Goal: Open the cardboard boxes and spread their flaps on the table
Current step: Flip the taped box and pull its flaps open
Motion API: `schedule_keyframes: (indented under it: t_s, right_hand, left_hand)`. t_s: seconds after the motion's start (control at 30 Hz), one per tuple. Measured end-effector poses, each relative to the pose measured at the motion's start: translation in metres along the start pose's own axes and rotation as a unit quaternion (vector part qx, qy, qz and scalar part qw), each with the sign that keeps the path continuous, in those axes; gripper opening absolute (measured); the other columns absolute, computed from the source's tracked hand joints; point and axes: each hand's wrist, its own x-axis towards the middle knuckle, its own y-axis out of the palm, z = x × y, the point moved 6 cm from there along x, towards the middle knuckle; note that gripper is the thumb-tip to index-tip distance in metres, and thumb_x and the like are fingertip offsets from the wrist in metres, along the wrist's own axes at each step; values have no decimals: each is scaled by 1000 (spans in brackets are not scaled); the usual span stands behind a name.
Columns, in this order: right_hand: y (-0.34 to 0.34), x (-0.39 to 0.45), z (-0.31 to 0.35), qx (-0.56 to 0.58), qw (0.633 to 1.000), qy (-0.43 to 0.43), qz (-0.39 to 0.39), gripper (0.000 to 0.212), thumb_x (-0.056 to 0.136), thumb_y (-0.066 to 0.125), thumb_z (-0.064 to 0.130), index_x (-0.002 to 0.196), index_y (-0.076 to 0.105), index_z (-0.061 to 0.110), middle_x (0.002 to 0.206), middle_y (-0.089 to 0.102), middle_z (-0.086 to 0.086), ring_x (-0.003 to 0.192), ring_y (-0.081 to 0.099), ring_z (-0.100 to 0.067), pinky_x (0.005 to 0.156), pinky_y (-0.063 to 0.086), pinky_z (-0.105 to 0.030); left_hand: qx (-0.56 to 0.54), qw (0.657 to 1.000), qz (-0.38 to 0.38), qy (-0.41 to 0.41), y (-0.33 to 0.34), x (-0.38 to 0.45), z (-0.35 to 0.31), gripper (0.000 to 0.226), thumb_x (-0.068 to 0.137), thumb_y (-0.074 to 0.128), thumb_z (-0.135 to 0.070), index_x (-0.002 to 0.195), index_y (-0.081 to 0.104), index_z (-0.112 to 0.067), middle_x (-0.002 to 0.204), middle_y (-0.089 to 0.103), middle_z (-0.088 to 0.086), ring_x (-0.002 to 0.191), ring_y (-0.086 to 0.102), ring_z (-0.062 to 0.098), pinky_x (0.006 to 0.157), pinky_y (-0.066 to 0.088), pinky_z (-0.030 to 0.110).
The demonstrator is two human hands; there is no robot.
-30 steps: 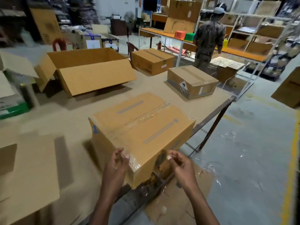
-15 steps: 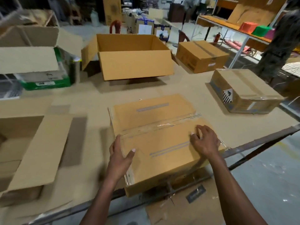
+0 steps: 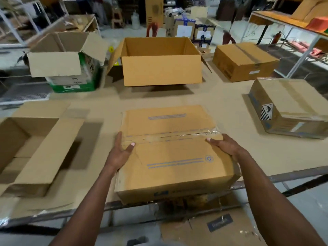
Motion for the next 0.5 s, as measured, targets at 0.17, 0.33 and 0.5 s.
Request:
schedule_keyframes:
  t_s: [0.17, 0.33, 0.5]
  right_hand:
    - [-1, -7, 2, 56, 998, -5, 13, 48, 90, 73, 39, 128, 53, 21, 126, 61, -3, 111, 60, -26, 94, 47, -36]
    - [-8, -5, -2, 98, 994, -39, -11, 49, 85, 79, 29, 131, 61, 23, 123, 70, -5, 107, 67, -24, 99, 52, -43]
    - [-28, -11, 12, 169, 978, -108, -53, 73, 72, 87, 37, 137, 55, 40, 134, 64, 0, 123, 61, -22, 104, 50, -45]
  left_hand:
    - [-43, 998, -6, -41, -3, 2, 10, 68, 80, 66, -70, 137, 57, -33, 122, 70, -6, 111, 67, 22, 99, 53, 44]
    - [-109, 994, -30, -6, -7, -14, -1, 31, 93, 69, -43, 123, 64, -34, 112, 72, -10, 108, 69, 19, 90, 56, 38]
    - [-171, 981, -42, 87, -23, -16, -24, 47, 90, 76, -32, 133, 58, -36, 124, 72, -8, 114, 69, 18, 95, 55, 44]
